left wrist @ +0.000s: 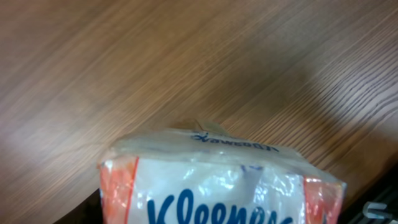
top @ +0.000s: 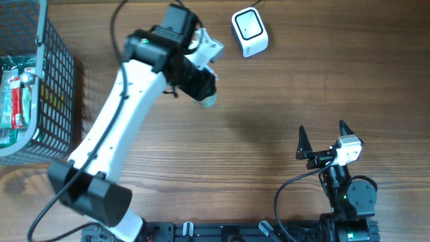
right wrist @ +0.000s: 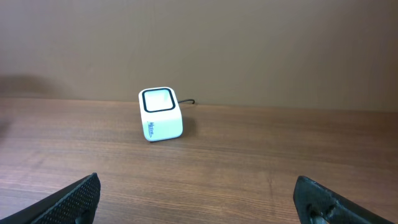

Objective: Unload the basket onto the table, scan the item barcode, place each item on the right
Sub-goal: 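Carry the Kleenex pack with the left gripper toward the scanner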

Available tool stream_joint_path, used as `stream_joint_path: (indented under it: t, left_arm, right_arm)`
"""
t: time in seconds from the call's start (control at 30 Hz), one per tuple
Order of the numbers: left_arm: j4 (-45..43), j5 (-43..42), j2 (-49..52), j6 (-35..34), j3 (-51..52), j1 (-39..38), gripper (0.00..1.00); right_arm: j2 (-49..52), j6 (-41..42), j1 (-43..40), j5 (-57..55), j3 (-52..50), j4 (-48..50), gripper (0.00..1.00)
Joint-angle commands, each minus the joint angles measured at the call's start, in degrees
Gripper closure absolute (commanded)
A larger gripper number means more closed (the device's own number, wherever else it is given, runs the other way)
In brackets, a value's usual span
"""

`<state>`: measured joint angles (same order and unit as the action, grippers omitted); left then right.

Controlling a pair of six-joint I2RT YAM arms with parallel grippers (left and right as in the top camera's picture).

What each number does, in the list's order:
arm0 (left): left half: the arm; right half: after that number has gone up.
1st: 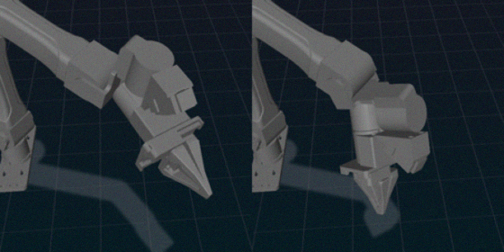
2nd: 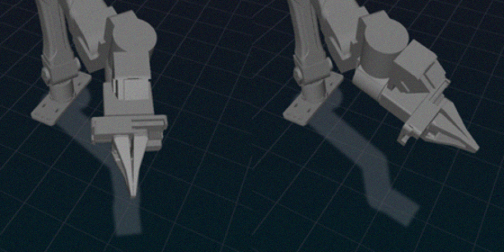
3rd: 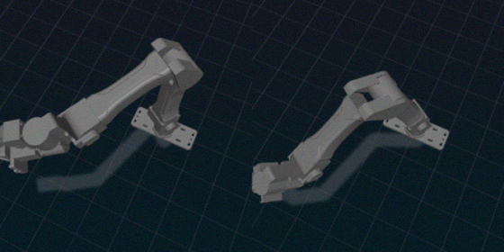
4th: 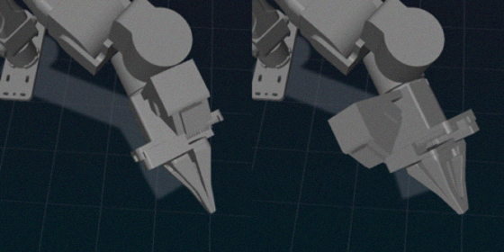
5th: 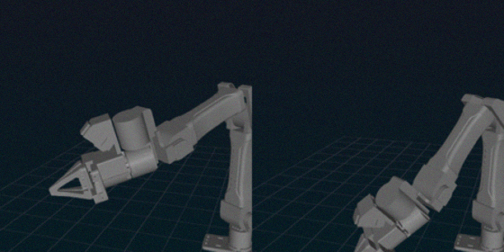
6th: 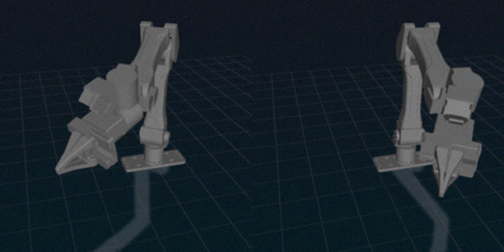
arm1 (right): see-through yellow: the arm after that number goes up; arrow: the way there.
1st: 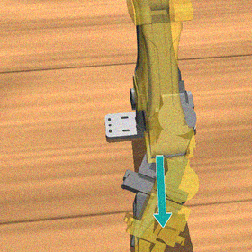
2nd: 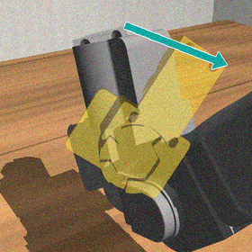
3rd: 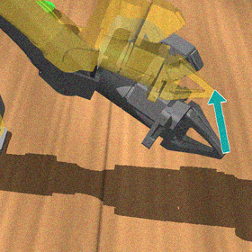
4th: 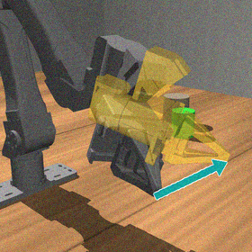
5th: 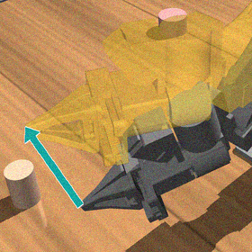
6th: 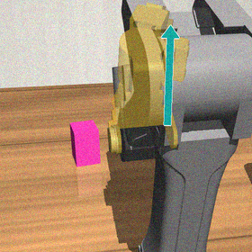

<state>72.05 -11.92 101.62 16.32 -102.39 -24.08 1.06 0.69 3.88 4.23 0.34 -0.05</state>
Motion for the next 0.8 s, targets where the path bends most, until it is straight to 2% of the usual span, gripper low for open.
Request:
stream_joint_path:
  t: [0.0,0.17,0.33,0.4,0.7,0.77]
  left_arm:
    - [-2.60,-1.46,2.60,-9.55,-1.01,-2.16,0.52]
    - [-6.80,7.04,4.26,-33.00,-0.07,-3.76,0.56]
    - [-9.60,10.84,4.26,-47.76,3.10,-5.09,0.62]
    - [-10.34,14.43,4.26,-52.39,5.05,-5.70,0.71]
    - [-14.08,32.46,4.26,-86.77,18.40,-10.10,0.75]
    - [-14.43,33.83,4.26,-91.89,19.96,-10.99,0.75]
  right_arm:
    - [-0.04,-0.66,-0.02,-0.76,-0.04,0.15,0.01]
    - [-0.04,-0.66,-0.02,-0.76,-0.04,0.15,0.00]
    - [-0.04,-0.66,-0.02,-0.76,-0.04,0.15,0.00]
    - [-0.04,-0.66,-0.02,-0.76,-0.04,0.15,0.00]
    - [-0.04,-0.66,-0.02,-0.76,-0.04,0.15,0.00]
    - [-0.04,-0.66,-0.02,-0.76,-0.04,0.15,0.00]
